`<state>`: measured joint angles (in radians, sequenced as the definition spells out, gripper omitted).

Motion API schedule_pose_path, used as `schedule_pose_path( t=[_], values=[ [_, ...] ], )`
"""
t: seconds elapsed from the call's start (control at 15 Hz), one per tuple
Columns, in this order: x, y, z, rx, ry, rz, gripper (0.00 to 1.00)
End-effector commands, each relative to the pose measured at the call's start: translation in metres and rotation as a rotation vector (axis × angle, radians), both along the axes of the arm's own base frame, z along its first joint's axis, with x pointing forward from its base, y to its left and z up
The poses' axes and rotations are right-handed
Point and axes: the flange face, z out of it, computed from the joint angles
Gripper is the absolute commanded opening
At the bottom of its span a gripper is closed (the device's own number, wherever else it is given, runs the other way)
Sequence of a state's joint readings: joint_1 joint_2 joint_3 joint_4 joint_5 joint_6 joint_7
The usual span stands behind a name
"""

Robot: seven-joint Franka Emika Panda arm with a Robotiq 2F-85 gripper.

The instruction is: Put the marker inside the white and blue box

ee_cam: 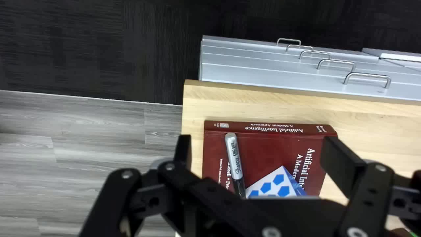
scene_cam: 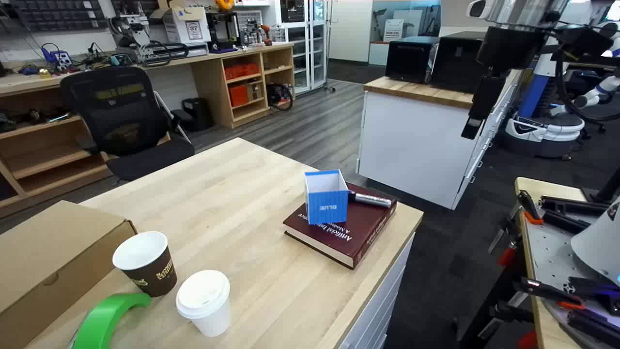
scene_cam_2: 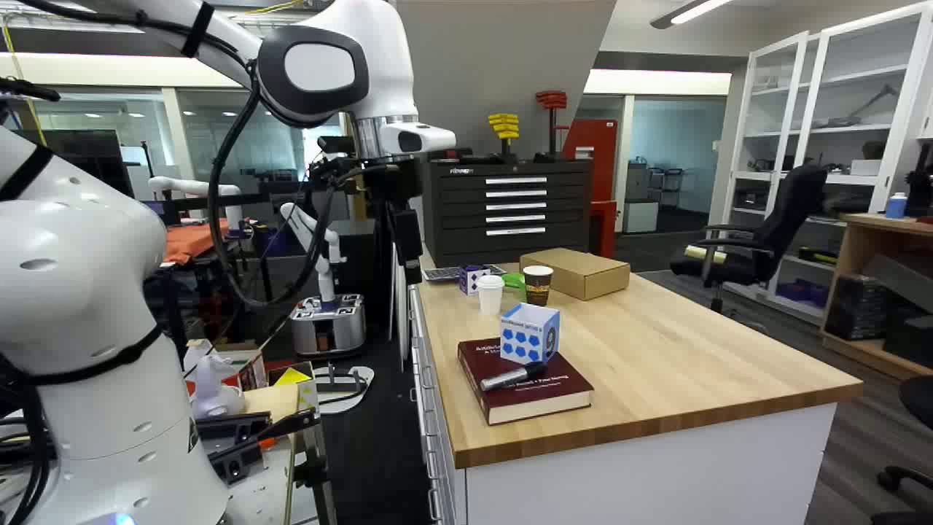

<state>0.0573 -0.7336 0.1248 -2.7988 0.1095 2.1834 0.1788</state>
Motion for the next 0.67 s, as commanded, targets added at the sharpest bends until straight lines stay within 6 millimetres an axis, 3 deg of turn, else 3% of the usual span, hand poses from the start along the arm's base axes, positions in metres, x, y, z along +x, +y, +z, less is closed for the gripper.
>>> schedule_pose_path(
  t=[0.0, 0.4, 0.6],
  values=[
    [0.0, 0.0, 0.0, 0.0, 0.003, 0.0, 1.0],
    [0.003, 0.0, 0.0, -0.011, 0.002, 0.013, 1.0],
    [0.016, 0.0, 0.002, -0.037, 0.004, 0.029, 1.0]
  ],
)
